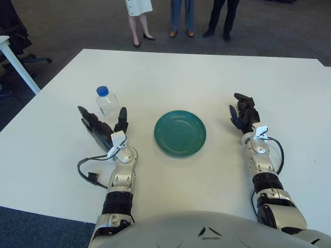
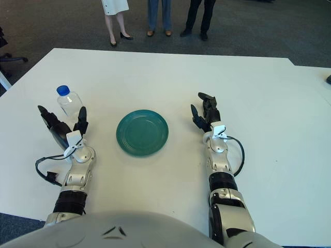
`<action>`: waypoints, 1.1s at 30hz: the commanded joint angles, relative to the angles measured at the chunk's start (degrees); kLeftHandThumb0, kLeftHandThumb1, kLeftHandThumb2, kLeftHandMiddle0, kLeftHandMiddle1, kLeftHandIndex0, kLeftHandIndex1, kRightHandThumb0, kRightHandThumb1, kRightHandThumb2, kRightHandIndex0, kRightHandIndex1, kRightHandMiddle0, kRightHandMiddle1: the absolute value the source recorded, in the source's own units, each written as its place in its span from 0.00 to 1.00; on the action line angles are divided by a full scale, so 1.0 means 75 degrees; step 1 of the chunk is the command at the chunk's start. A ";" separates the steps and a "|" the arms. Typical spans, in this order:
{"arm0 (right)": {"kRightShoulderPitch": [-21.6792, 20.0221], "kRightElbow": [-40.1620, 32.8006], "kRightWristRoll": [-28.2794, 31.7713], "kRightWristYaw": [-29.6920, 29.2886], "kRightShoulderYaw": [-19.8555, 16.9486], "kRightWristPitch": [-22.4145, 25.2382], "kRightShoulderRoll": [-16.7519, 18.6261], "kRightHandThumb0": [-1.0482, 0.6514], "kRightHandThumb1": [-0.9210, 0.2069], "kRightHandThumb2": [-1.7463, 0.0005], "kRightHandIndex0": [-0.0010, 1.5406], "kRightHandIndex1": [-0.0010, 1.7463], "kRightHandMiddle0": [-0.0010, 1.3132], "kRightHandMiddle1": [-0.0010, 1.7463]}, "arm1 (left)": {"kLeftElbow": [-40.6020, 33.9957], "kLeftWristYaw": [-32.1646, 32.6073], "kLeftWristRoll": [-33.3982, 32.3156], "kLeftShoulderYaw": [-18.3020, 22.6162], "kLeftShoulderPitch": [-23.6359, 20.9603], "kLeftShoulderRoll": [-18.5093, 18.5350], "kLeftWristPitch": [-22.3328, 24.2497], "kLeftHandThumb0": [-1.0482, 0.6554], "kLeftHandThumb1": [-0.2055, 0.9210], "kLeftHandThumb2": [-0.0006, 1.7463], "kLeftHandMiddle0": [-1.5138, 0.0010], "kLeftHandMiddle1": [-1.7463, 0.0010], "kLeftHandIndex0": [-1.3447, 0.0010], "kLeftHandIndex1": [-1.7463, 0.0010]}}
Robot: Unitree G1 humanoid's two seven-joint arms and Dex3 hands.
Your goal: Put the bottle into the plate.
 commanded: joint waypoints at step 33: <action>0.0137 0.0926 0.0152 0.0105 0.0029 -0.0355 0.0109 0.32 0.05 0.73 0.29 0.27 0.11 0.54 | 0.0621 -0.1377 -0.0050 0.0646 -0.0794 0.0787 0.0490 0.01 1.00 0.07 0.90 0.99 1.00 0.81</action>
